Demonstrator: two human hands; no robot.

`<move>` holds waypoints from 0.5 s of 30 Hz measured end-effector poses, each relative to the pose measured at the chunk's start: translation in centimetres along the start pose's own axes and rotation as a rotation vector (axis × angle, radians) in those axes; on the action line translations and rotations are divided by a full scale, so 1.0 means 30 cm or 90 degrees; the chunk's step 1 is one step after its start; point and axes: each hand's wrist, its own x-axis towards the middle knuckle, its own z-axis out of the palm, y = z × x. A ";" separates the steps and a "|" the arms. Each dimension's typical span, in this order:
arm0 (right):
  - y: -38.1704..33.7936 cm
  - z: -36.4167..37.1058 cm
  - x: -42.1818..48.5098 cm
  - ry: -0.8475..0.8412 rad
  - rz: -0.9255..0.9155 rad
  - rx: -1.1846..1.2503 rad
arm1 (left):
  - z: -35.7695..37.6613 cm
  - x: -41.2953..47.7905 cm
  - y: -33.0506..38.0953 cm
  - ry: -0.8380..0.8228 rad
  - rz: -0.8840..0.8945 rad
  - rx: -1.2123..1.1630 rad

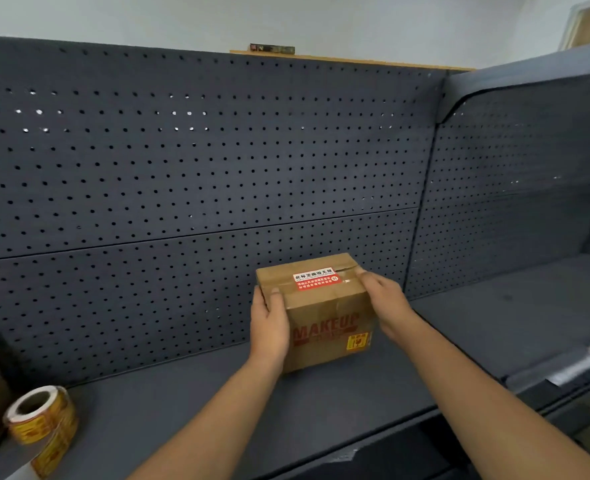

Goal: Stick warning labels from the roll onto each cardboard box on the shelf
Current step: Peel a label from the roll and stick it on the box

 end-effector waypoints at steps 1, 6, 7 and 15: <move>-0.005 -0.030 0.019 0.004 0.005 0.005 | 0.035 0.006 -0.003 -0.008 -0.003 0.005; -0.014 -0.160 0.134 0.049 0.032 0.008 | 0.192 0.054 -0.039 -0.073 -0.023 0.049; -0.005 -0.182 0.159 0.063 0.036 0.005 | 0.219 0.069 -0.052 -0.086 -0.033 0.060; 0.066 -0.264 0.308 0.113 0.044 0.034 | 0.321 0.157 -0.112 -0.145 -0.082 0.096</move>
